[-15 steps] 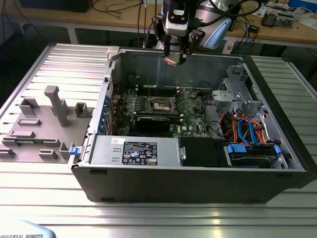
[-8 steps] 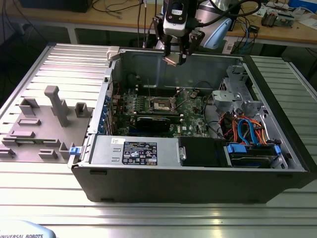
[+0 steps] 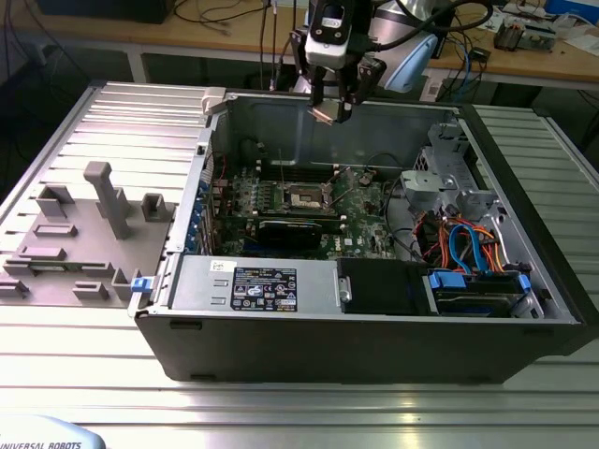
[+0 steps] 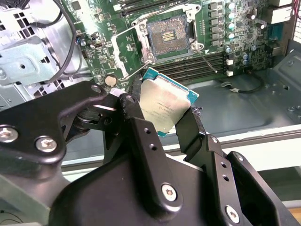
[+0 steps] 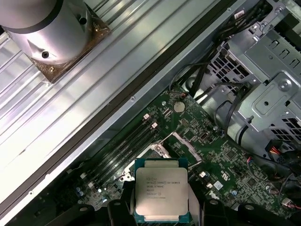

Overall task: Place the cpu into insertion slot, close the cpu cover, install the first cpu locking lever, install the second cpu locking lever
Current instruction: 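Place the cpu into insertion slot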

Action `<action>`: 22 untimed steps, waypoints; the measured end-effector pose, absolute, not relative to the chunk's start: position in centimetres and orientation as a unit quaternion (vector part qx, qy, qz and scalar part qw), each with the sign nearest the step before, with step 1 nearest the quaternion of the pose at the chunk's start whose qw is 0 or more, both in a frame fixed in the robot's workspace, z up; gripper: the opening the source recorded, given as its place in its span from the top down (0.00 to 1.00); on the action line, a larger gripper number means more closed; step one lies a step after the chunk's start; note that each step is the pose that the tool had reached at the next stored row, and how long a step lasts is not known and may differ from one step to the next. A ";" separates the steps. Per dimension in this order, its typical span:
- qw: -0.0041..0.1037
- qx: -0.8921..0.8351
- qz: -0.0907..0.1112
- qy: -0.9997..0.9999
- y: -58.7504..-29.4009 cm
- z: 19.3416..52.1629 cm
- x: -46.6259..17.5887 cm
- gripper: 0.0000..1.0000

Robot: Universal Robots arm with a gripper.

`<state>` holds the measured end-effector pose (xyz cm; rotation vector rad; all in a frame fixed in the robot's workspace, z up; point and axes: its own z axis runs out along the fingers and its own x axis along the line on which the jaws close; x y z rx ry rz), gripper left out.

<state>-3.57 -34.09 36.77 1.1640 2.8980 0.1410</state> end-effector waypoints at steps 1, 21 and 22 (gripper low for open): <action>0.008 0.375 0.045 0.926 -34.1 36.8 -3.6 0.46; 0.009 0.399 0.045 0.916 -34.1 36.8 -3.6 0.46; 0.009 0.400 0.045 0.916 -34.1 36.8 -3.6 0.46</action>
